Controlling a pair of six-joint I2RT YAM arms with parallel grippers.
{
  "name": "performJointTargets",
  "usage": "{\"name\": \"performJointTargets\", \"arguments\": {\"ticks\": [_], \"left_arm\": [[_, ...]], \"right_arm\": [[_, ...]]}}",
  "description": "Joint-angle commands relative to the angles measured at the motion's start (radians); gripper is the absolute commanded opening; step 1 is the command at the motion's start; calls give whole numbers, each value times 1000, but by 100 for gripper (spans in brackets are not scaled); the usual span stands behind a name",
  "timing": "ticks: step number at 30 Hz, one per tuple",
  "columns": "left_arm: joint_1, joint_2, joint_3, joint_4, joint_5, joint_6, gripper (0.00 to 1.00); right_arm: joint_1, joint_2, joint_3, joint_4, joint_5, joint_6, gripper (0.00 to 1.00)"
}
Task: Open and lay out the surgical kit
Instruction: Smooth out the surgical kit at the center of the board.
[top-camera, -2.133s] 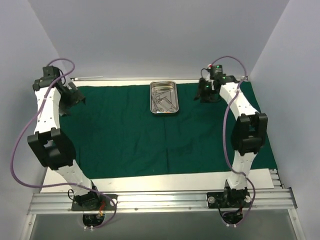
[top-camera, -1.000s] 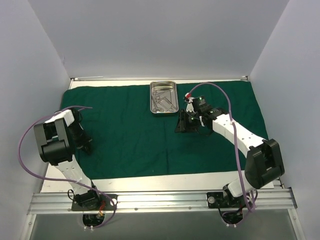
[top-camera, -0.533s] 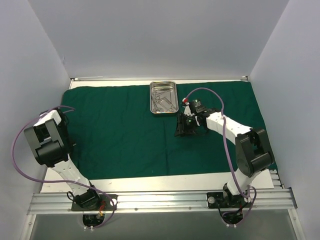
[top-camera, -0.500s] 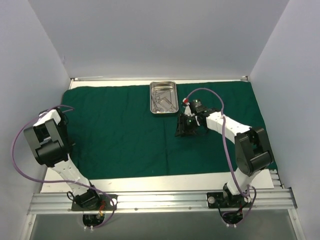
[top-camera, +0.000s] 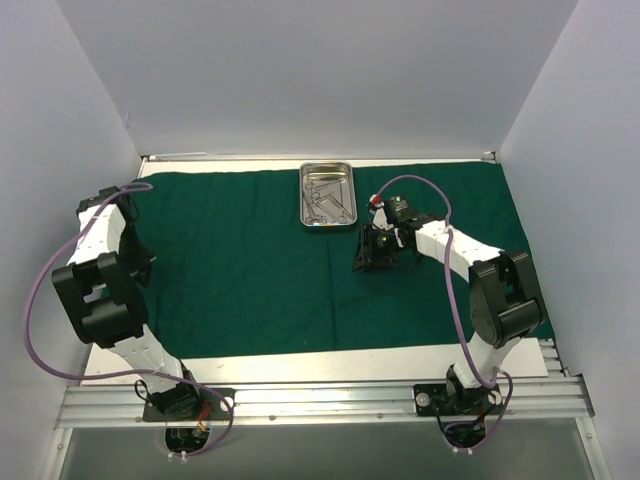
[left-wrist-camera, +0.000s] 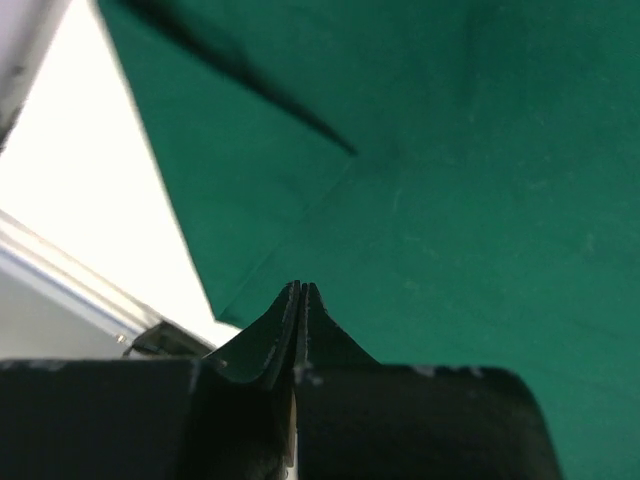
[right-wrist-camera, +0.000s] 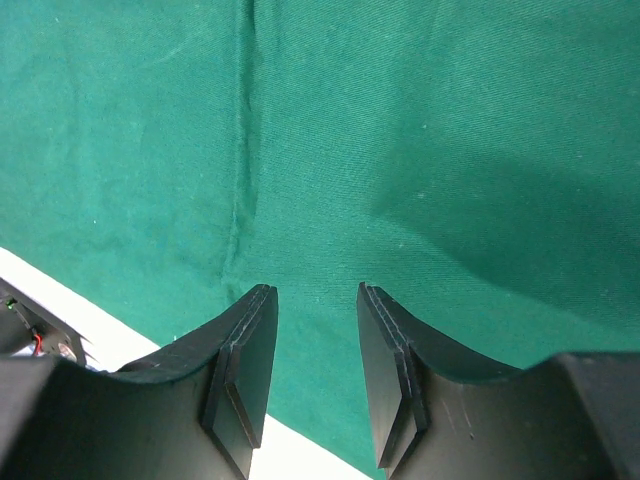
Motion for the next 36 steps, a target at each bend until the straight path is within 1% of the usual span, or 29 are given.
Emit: {"name": "performJointTargets", "arguments": {"ticks": [1,6,8,12,13,14,17,18,20,21,22,24,28,30,34,35,36], "left_arm": [[3,80,-32,73,61,30,2],[6,152,-80,161,89,98,2],[7,178,-92,191,130,121,2],[9,219,-101,178,104,133,2],[12,237,-97,162,75,126,2],[18,245,-95,124,6,113,2],[69,256,-103,43,-115,57,2],[111,258,-106,27,-199,31,2],[161,261,-115,-22,-282,4,2],[187,259,-112,-37,-346,-28,2],[229,247,-101,-51,-359,-39,2],[247,225,-65,-85,-402,-60,2],[216,149,-9,-128,-451,-51,2],[185,106,-11,-128,-432,-42,2],[113,-29,-21,-96,-329,-28,2],[69,-48,-24,-89,-326,-29,2],[51,-60,-31,-80,-324,-25,2]], "right_arm": [[0,-30,29,-28,-24,-13,38],[0,-41,29,-23,-24,-14,37],[0,-35,26,-21,-24,-14,37],[0,-29,29,-18,-26,-16,37],[0,-29,29,-20,-26,-16,37],[0,-26,30,-17,-27,-16,37],[2,-20,30,-17,-32,-18,37],[0,-18,30,-17,-32,-18,37],[0,-17,27,-14,-37,-18,37],[0,-17,26,-9,-38,-16,37],[0,-17,27,-9,-41,-16,37],[2,-16,27,-6,-49,-13,37],[5,-10,35,-11,-53,-13,37],[8,-10,37,-15,-50,-16,37],[9,-13,43,-31,-43,-19,37],[11,-16,44,-38,-40,-21,37],[11,-18,46,-40,-37,-21,37]]}}
